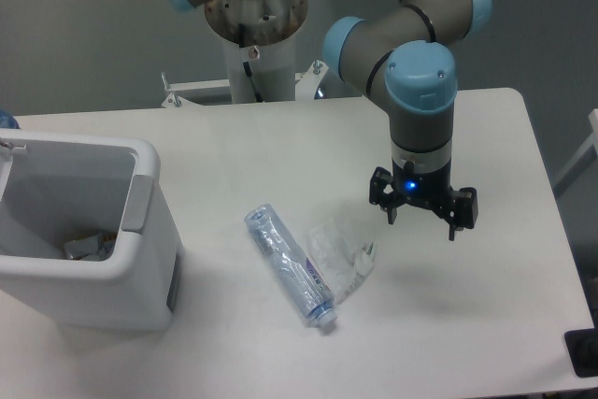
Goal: Place the trash in the trash can
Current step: 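Move the gripper down toward the crumpled clear plastic bag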
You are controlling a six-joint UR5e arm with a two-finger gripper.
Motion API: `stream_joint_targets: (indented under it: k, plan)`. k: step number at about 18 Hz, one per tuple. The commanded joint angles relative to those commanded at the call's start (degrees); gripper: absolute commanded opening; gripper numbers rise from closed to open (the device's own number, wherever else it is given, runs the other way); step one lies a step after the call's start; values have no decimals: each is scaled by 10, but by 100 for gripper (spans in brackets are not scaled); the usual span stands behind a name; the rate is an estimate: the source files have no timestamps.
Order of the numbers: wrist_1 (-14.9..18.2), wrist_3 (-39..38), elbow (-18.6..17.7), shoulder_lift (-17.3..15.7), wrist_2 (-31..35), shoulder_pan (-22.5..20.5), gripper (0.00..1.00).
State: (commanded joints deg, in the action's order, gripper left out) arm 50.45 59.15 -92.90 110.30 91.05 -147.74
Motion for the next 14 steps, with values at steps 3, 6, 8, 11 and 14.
stream_joint_targets:
  k: [3,6,8,11,14]
  plan:
    - [-1,0,0,2,0,1,100]
    - [-2,0,-7,2,-1,1,100]
    - [-4,-2,-24,0,-1,3,100]
    - [-33,-3,-62,-3,-2,4,100]
    - [-50,-3,-82,0,-2,15,100]
